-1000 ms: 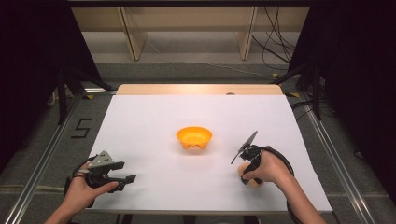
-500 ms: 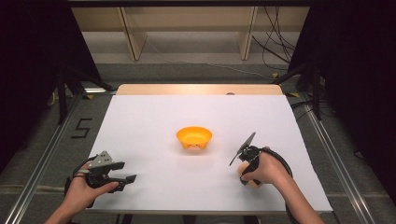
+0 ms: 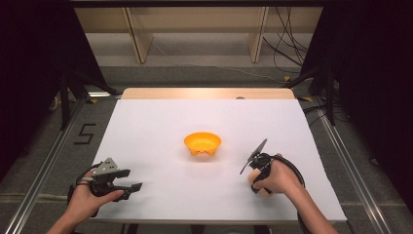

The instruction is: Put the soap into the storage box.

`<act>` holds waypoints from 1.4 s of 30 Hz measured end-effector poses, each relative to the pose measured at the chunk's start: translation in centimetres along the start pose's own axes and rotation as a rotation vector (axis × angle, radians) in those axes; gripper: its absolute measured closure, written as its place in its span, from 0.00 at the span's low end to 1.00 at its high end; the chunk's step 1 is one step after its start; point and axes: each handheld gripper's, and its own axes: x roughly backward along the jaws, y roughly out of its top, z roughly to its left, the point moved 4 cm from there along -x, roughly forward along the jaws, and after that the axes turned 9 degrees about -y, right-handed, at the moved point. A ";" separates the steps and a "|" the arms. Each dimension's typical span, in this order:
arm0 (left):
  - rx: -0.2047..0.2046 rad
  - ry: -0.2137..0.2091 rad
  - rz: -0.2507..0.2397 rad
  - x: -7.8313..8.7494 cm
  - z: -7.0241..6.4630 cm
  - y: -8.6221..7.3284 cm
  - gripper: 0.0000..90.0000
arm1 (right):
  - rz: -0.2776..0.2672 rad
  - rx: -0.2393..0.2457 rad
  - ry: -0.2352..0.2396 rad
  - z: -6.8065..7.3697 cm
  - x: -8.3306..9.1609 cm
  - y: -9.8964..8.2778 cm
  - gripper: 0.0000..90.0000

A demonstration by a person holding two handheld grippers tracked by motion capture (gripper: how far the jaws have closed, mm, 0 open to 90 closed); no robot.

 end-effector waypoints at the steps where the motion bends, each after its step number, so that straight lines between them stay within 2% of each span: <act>1: -0.006 0.002 0.008 0.1 0.1 0.0 0.30 | -0.008 -0.010 0.007 0.0 0.0 -0.1 0.37; 5: -0.006 0.002 0.008 0.1 0.1 0.0 0.30 | -0.019 -0.027 0.017 -0.1 0.1 -0.3 0.37; 7: -0.005 0.001 0.008 0.1 0.1 0.0 0.30 | -0.022 -0.052 0.017 -0.1 0.2 -0.4 0.37; 8: -0.005 0.001 0.008 0.1 0.1 0.0 0.30 | -0.049 -0.031 0.018 -0.3 0.1 -0.5 0.37; 10: -0.005 0.002 0.007 0.1 0.1 0.0 0.30 | -0.054 -0.046 0.027 -0.4 0.2 -0.7 0.37; 11: -0.006 0.007 0.007 0.1 0.1 0.0 0.30 | -0.067 -0.071 0.031 -0.5 0.2 -0.9 0.37; 13: -0.004 0.002 0.008 0.1 0.1 0.0 0.30 | -0.066 -0.075 0.038 -0.6 0.3 -1.0 0.37; 17: -0.006 0.003 0.008 0.1 0.1 0.0 0.30 | -0.119 -0.118 0.043 -0.8 0.5 -1.5 0.37; 19: -0.004 0.003 0.009 0.1 0.1 0.0 0.30 | -0.132 -0.101 0.046 -1.0 0.5 -1.6 0.37; 20: -0.004 0.003 0.008 0.1 0.1 0.0 0.30 | -0.139 -0.126 0.036 -1.1 0.4 -1.7 0.37; 21: -0.004 0.003 0.008 0.1 0.1 0.0 0.30 | -0.120 -0.143 0.029 -1.1 0.6 -1.8 0.37; 22: -0.004 0.003 0.009 0.1 0.1 0.0 0.30 | -0.130 -0.159 0.031 -1.1 0.7 -1.9 0.37; 23: -0.005 0.003 0.009 0.1 0.1 0.0 0.30 | -0.146 -0.144 0.040 -1.2 0.6 -1.9 0.37; 24: -0.005 0.007 0.008 0.1 0.1 0.0 0.30 | -0.148 -0.167 0.038 -1.2 0.7 -2.0 0.37; 25: -0.005 0.009 0.008 0.1 0.1 0.0 0.30 | -0.176 -0.192 0.048 -1.1 0.8 -2.1 0.37; 26: -0.005 0.009 0.008 0.1 0.1 0.0 0.30 | -0.176 -0.192 0.048 -1.1 0.8 -2.1 0.37; 27: -0.004 0.009 0.008 0.1 0.1 0.0 0.30 | -0.177 -0.173 0.045 -1.3 0.8 -2.3 0.37; 28: -0.001 0.006 0.005 0.1 0.1 0.0 0.30 | -0.198 -0.203 0.049 -1.2 0.8 -2.3 0.37; 29: -0.004 0.004 0.008 0.1 0.1 0.0 0.30 | -0.209 -0.210 0.049 -1.2 0.8 -2.4 0.37; 30: -0.004 0.004 0.008 0.1 0.1 0.0 0.30 | -0.209 -0.210 0.049 -1.2 0.8 -2.4 0.37; 31: -0.005 0.009 0.008 0.1 0.1 0.0 0.30 | -0.232 -0.185 0.046 -1.5 0.8 -2.4 0.37; 32: -0.001 0.006 0.005 0.1 0.1 0.0 0.30 | -0.236 -0.207 0.047 -1.4 0.9 -2.5 0.37; 33: 0.013 0.003 0.003 0.1 0.0 0.0 0.30 | -0.274 -0.215 0.052 -1.5 1.0 -2.5 0.37; 35: 0.013 0.003 0.004 0.1 0.0 0.0 0.30 | -0.295 -0.233 0.045 -1.6 1.1 -2.6 0.37; 36: 0.013 0.003 0.004 0.1 0.0 0.0 0.30 | -0.295 -0.233 0.045 -1.6 1.1 -2.6 0.37; 37: 0.007 0.010 0.006 0.1 0.1 0.0 0.30 | -0.332 -0.213 0.052 -1.7 1.2 -2.6 0.37; 38: -0.004 0.007 0.006 0.1 0.1 0.0 0.30 | -0.330 -0.231 0.045 -1.7 1.2 -2.7 0.37; 39: -0.006 0.005 0.009 0.1 0.1 0.0 0.30 | -0.361 -0.231 0.050 -1.7 1.3 -2.7 0.37; 40: -0.006 0.005 0.009 0.1 0.1 0.0 0.30 | -0.361 -0.231 0.050 -1.7 1.3 -2.7 0.37; 41: -0.003 0.007 0.006 0.1 0.1 0.0 0.30 | -0.399 -0.216 0.051 -1.8 1.4 -2.8 0.37; 42: -0.003 0.007 0.006 0.1 0.1 0.0 0.30 | -0.399 -0.216 0.051 -1.8 1.4 -2.8 0.37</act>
